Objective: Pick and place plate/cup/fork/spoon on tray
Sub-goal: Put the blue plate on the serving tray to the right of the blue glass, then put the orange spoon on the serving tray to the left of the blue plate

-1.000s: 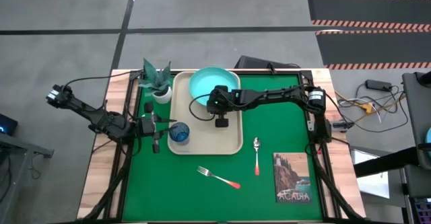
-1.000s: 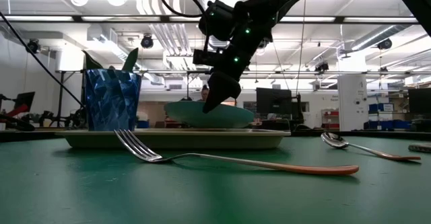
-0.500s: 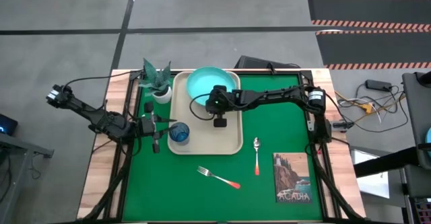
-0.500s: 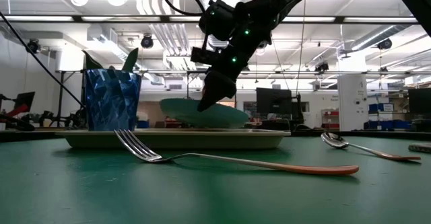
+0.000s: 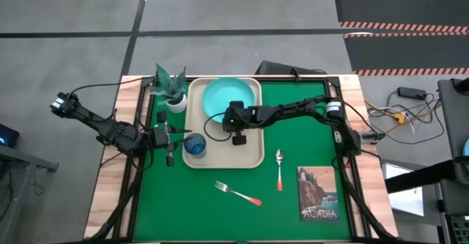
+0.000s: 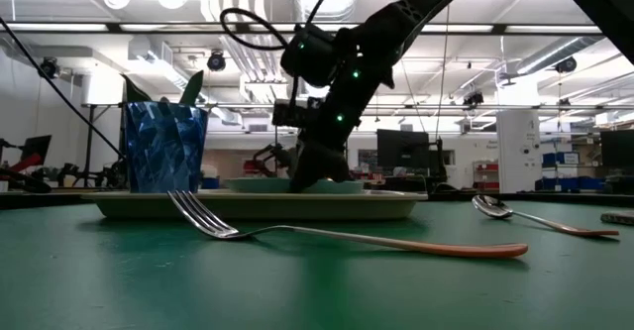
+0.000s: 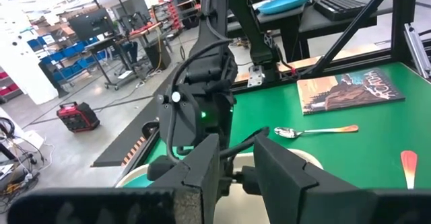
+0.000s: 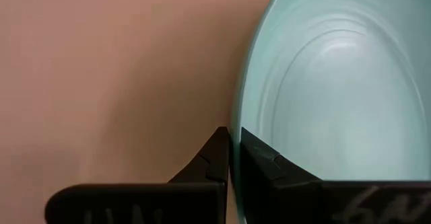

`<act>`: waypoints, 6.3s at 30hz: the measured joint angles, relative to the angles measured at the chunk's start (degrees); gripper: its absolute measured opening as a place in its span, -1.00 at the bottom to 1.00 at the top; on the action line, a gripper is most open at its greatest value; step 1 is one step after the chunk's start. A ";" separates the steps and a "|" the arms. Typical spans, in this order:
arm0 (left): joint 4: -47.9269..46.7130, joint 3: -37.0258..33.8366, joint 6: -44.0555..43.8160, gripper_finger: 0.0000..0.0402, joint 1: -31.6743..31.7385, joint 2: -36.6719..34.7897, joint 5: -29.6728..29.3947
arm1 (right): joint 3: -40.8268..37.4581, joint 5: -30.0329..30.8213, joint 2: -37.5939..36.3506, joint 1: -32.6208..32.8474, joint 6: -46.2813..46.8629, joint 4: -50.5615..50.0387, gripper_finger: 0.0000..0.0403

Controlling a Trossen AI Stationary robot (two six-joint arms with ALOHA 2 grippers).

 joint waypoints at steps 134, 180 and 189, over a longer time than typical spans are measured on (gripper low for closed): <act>0.81 0.00 0.46 -0.60 -0.01 0.68 -0.27 | -3.93 -7.65 -7.54 -18.47 19.89 -6.84 -0.96; 0.79 0.00 0.20 -0.60 -0.01 0.70 -0.27 | -3.85 -3.06 -17.13 4.60 22.64 -3.40 -0.96; 0.79 0.00 0.15 -0.60 0.00 0.72 -0.25 | -3.98 -3.08 -18.18 8.61 21.92 0.89 -0.96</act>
